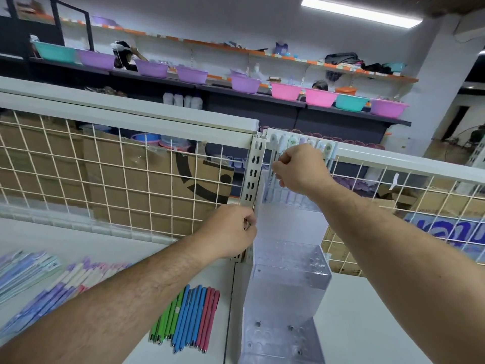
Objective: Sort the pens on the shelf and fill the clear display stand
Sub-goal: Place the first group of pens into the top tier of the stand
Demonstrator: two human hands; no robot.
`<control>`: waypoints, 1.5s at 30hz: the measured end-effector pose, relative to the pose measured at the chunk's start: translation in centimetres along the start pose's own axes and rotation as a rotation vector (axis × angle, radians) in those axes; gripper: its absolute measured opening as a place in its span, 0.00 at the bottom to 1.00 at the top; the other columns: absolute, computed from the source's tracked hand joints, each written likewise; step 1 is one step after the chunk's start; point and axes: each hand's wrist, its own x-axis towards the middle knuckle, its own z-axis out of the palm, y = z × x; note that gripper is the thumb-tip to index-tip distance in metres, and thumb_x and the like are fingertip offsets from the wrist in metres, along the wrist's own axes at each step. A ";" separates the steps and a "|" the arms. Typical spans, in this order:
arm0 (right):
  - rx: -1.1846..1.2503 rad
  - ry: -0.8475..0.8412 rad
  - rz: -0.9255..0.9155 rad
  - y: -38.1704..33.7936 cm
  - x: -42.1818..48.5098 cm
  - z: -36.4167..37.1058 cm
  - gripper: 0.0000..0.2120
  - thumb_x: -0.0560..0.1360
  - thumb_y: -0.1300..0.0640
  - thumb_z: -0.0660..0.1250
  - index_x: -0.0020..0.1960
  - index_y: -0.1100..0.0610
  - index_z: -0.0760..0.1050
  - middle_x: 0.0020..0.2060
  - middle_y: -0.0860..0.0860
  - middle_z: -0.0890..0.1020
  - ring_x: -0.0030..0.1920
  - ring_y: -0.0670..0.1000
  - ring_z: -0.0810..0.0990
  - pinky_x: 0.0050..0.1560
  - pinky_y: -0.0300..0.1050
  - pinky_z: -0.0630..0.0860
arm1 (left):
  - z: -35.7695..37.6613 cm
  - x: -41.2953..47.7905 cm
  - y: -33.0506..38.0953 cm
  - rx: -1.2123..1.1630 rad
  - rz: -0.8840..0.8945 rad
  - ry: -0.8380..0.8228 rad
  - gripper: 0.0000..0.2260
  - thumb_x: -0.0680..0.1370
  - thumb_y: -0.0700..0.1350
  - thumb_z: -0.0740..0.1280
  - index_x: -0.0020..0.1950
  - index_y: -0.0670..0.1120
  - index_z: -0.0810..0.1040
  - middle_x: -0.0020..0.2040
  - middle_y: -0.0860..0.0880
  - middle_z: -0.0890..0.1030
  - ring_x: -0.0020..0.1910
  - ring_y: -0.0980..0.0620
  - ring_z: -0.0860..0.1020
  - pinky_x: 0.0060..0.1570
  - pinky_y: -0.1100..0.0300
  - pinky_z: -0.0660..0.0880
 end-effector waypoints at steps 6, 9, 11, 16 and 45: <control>-0.096 0.023 -0.007 0.4 -1.0 0.0 0.13 0.78 0.53 0.71 0.37 0.56 0.76 0.32 0.51 0.80 0.31 0.49 0.76 0.32 0.41 0.72 | 0.0 0.1 0.0 -0.015 0.012 0.007 0.10 0.77 0.48 0.65 0.56 0.50 0.82 0.48 0.54 0.81 0.47 0.53 0.79 0.50 0.52 0.79; -0.114 0.034 -0.055 0.9 -2.6 -0.2 0.07 0.77 0.55 0.70 0.40 0.55 0.77 0.34 0.48 0.80 0.36 0.49 0.78 0.34 0.42 0.73 | -0.1 0.0 0.3 -0.009 0.028 0.007 0.12 0.77 0.49 0.65 0.58 0.50 0.81 0.51 0.53 0.81 0.50 0.52 0.78 0.53 0.53 0.78; -0.118 0.016 -0.078 1.3 -3.9 -0.4 0.05 0.76 0.55 0.70 0.42 0.54 0.78 0.36 0.47 0.81 0.38 0.50 0.80 0.37 0.45 0.78 | -0.1 -0.1 0.5 0.011 0.040 0.005 0.13 0.77 0.50 0.66 0.60 0.50 0.80 0.54 0.52 0.80 0.53 0.52 0.77 0.56 0.54 0.77; -0.336 -0.216 -0.097 2.2 -6.8 -0.7 0.08 0.75 0.49 0.72 0.53 0.50 0.79 0.44 0.45 0.80 0.44 0.49 0.80 0.47 0.48 0.81 | -0.4 -1.6 1.7 0.054 0.034 0.030 0.14 0.78 0.50 0.66 0.63 0.50 0.79 0.57 0.51 0.77 0.56 0.51 0.75 0.57 0.54 0.75; -0.077 -0.511 -0.274 -3.1 -19.3 5.0 0.15 0.75 0.47 0.73 0.58 0.52 0.79 0.49 0.49 0.83 0.48 0.50 0.81 0.52 0.51 0.81 | -4.4 -19.6 0.1 0.230 -0.382 0.098 0.13 0.76 0.55 0.67 0.59 0.55 0.77 0.53 0.55 0.78 0.51 0.52 0.77 0.54 0.52 0.77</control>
